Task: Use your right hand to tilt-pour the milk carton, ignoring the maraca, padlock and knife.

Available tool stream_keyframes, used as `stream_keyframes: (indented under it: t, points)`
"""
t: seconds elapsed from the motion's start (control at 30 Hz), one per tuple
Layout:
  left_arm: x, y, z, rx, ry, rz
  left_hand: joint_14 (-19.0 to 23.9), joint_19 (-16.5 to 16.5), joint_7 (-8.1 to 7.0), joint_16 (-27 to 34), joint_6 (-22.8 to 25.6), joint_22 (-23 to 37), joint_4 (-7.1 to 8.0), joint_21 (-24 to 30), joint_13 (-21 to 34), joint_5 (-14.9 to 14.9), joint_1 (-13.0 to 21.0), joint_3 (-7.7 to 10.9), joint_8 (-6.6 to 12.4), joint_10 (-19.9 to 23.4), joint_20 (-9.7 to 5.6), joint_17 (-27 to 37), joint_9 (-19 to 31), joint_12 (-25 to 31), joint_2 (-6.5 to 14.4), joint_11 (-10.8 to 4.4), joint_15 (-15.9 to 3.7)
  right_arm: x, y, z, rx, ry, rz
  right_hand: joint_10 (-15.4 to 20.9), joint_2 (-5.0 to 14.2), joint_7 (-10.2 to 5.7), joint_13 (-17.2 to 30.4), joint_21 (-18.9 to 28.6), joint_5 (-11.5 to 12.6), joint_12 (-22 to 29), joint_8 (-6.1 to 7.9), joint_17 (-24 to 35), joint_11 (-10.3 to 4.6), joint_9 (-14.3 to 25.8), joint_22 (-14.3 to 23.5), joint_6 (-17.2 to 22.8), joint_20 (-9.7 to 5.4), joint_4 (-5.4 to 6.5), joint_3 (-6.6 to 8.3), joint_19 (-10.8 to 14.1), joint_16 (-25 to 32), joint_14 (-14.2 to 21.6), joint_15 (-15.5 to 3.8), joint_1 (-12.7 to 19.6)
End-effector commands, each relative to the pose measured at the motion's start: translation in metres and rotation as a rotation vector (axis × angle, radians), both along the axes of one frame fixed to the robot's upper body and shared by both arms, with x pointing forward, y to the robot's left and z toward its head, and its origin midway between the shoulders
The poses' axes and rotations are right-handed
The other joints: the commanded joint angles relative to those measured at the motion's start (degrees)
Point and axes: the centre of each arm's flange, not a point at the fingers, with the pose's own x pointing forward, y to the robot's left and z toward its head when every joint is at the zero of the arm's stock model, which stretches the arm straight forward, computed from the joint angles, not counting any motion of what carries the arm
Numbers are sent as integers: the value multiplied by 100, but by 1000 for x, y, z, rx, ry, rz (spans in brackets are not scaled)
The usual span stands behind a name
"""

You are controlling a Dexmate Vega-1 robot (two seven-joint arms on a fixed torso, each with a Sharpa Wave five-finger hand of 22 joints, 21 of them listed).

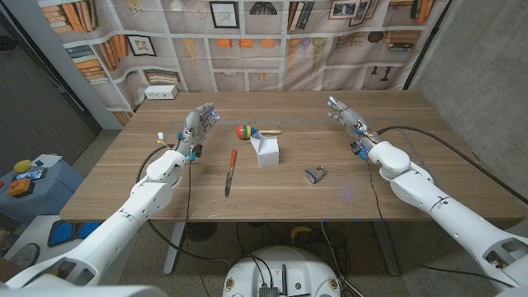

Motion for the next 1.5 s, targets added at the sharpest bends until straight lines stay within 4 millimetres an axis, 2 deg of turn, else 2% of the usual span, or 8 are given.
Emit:
stream_keyframes:
  t: [0.03,0.2,0.53,0.63,0.97,1.3,1.5]
  points:
    - [-4,-1,2,-25,-11,15,46,64,-2,24,63,9,-50,20,30,8,47,6,21,25,24,20,21,13,319,-29,-34,-8,4,3,-152,-52,24,-81,-64,-51,9,0,-15,-20,-27,-46,-33,21,17,-195,4,-127,11,-82,-6,-98,2,153]
    - [-5,-2,3,-23,-3,19,77,71,-7,31,86,10,-65,20,30,8,49,13,23,66,29,22,22,23,328,-16,-41,-10,6,7,-229,-73,22,-204,-172,-63,15,-27,-37,-23,-18,-114,-41,27,20,-359,22,-276,19,-294,-23,-248,55,266]
    - [-6,-4,5,-20,7,26,112,101,3,36,127,11,-75,26,31,7,40,25,27,97,45,31,24,22,345,-21,-34,-10,14,14,-366,-96,27,-385,-310,-58,29,-16,-75,-16,3,-203,-85,37,22,-629,5,-525,65,-511,-40,-521,136,498]
    - [-6,-5,5,-19,11,26,123,105,11,38,140,11,-76,26,31,6,35,27,28,109,42,33,24,24,348,-15,-37,-10,16,16,-388,-99,39,-483,-352,-60,35,-12,-86,-22,6,-233,-83,41,22,-733,45,-617,89,-579,-44,-647,191,594]
    - [-5,-7,7,-14,14,28,151,127,32,42,179,12,-66,29,33,5,14,34,31,138,62,42,25,24,366,-6,-41,-14,25,20,-473,-106,68,-742,-438,-102,48,-10,-76,-28,4,-297,-98,51,24,-1041,150,-818,162,-793,-29,-892,323,837]
    - [-3,-8,8,-6,26,26,158,132,33,39,192,13,-60,27,33,5,0,42,24,154,60,46,25,20,377,-15,-45,-14,37,26,-575,-124,80,-803,-443,-112,58,-17,-59,4,31,-331,-83,63,25,-1172,232,-909,239,-938,-24,-1060,444,1021]
    - [-2,-6,9,-2,32,28,163,134,38,37,211,14,-58,25,34,5,-5,47,26,158,65,47,25,17,385,-7,-36,-15,44,29,-620,-140,69,-768,-446,-68,69,-61,-70,53,86,-360,-69,73,28,-1164,281,-949,308,-1282,-8,-1196,533,1172]
